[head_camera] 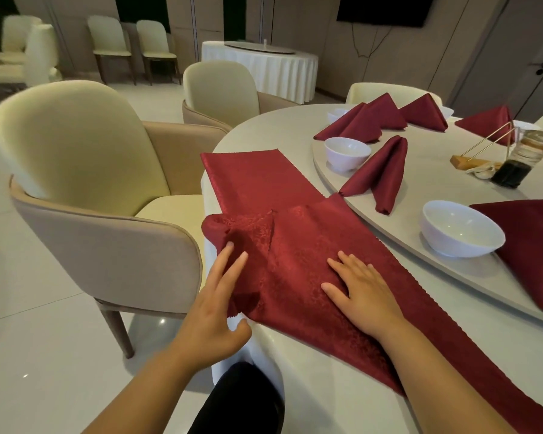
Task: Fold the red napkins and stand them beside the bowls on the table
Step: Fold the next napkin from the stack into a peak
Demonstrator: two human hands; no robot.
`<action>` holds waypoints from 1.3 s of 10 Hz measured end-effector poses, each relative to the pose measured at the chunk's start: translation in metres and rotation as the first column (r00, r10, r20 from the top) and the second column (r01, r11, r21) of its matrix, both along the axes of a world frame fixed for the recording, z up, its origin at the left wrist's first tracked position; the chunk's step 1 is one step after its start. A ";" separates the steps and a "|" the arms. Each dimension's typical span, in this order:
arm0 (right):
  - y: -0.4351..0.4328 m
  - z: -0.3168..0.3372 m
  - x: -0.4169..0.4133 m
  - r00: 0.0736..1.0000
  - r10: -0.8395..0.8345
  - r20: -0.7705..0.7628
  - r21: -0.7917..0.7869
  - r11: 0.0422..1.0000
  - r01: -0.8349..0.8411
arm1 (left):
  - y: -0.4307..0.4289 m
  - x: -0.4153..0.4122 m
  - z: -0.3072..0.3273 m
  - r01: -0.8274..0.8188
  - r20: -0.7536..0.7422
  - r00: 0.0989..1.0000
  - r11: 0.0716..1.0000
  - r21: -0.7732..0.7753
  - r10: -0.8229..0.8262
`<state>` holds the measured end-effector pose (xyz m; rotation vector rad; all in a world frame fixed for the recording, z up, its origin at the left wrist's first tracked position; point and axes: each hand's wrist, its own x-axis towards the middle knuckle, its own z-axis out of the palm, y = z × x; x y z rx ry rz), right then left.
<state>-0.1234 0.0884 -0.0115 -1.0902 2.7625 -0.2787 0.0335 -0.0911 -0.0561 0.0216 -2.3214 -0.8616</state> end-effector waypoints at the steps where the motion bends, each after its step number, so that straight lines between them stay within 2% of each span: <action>1: 0.000 -0.001 -0.001 1.000 -0.001 0.000 -0.006 1.000 0.001 | -0.014 -0.003 -0.011 -0.006 0.014 1.000 0.992 -0.128 0.008; 3: 0.001 -0.002 -0.001 1.000 -0.001 -0.007 -0.013 1.000 0.000 | -0.032 0.003 0.003 -0.108 -0.103 0.990 0.982 -0.158 0.092; 4: 0.001 -0.002 -0.002 1.000 -0.002 -0.007 -0.017 1.000 0.002 | -0.043 0.016 0.024 -0.119 -0.115 0.989 0.962 -0.244 0.093; 5: 0.001 -0.003 -0.002 1.000 0.001 -0.011 -0.017 1.000 -0.001 | -0.056 0.025 0.041 -0.111 0.089 0.992 0.958 0.265 0.091; 6: 0.001 -0.003 -0.002 1.000 0.004 -0.010 -0.018 1.000 -0.004 | -0.082 0.031 0.065 -0.118 0.190 0.981 0.859 0.498 0.025; 7: 0.002 -0.003 -0.002 1.000 0.003 -0.011 -0.026 1.000 -0.003 | -0.115 0.037 0.074 -0.053 0.121 0.992 0.740 0.670 -0.038; 8: 0.001 -0.004 -0.002 1.000 0.003 -0.015 -0.029 1.000 -0.003 | -0.138 0.047 0.077 -0.020 0.162 0.970 0.603 0.797 -0.183; 9: 0.001 -0.004 -0.002 1.000 0.002 -0.016 -0.028 1.000 -0.003 | -0.145 0.047 0.075 -0.117 0.225 0.962 0.512 0.851 -0.154; 10: 0.001 -0.004 -0.003 1.000 0.002 -0.013 -0.022 1.000 -0.002 | -0.142 0.034 0.071 -0.321 0.291 0.947 0.361 0.876 0.134; 11: 0.000 -0.004 -0.003 1.000 0.001 -0.014 -0.020 1.000 -0.001 | -0.146 0.028 0.059 -0.438 0.338 0.865 0.227 0.870 0.371; 12: 0.001 -0.005 -0.003 1.000 -0.001 -0.019 -0.020 1.000 0.000 | -0.153 0.027 0.049 -0.456 0.354 0.828 0.156 0.876 0.434; 13: 0.001 -0.005 -0.003 1.000 0.004 -0.030 -0.010 1.000 -0.004 | -0.160 0.024 0.046 -0.443 0.340 0.815 0.129 0.887 0.469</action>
